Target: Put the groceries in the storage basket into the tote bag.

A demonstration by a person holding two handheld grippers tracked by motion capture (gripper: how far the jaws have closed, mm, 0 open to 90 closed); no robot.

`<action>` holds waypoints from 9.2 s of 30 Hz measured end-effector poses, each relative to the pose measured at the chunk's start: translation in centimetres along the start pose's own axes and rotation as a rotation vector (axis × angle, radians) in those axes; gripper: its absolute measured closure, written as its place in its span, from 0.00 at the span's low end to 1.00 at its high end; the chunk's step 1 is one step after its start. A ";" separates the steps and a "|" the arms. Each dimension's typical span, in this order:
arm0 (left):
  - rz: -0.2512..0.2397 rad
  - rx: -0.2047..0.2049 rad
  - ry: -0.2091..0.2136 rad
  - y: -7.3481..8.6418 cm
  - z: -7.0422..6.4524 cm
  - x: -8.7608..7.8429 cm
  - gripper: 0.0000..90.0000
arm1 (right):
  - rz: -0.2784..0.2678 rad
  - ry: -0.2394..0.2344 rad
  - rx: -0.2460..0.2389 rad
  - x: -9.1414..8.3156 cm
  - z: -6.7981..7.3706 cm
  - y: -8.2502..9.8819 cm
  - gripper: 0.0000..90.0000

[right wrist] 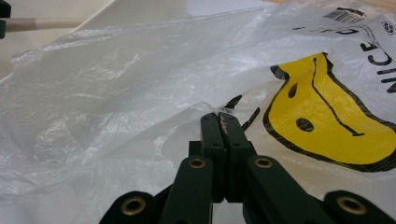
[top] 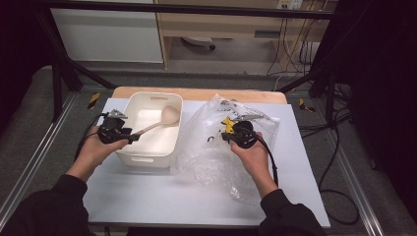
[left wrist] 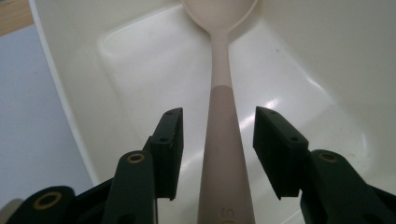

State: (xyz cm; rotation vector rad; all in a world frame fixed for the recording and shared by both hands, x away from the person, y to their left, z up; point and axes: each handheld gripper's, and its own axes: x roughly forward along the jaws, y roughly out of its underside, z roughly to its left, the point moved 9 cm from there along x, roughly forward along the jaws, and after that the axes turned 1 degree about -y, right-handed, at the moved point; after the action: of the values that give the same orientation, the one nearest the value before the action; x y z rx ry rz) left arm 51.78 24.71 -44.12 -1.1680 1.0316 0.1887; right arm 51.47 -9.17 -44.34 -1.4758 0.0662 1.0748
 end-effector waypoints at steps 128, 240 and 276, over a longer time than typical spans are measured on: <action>-0.182 0.269 0.236 2.2 -13.5 -12.5 0.77 | 0.036 -0.036 -0.010 -1.3 0.0 -2.8 1.00; -0.123 0.265 0.218 -4.2 -22.9 3.8 0.77 | -0.006 -0.050 -0.001 -2.7 1.6 -0.5 1.00; -0.199 0.256 0.276 -5.6 -25.6 7.6 0.77 | 0.010 -0.088 -0.016 -1.0 3.0 0.3 1.00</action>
State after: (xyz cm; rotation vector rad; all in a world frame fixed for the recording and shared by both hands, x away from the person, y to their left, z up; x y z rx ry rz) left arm 44.85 -1.63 -46.47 -1.0711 1.1343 -0.2621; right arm 48.99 -7.36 -43.41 -1.4417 0.0032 1.1492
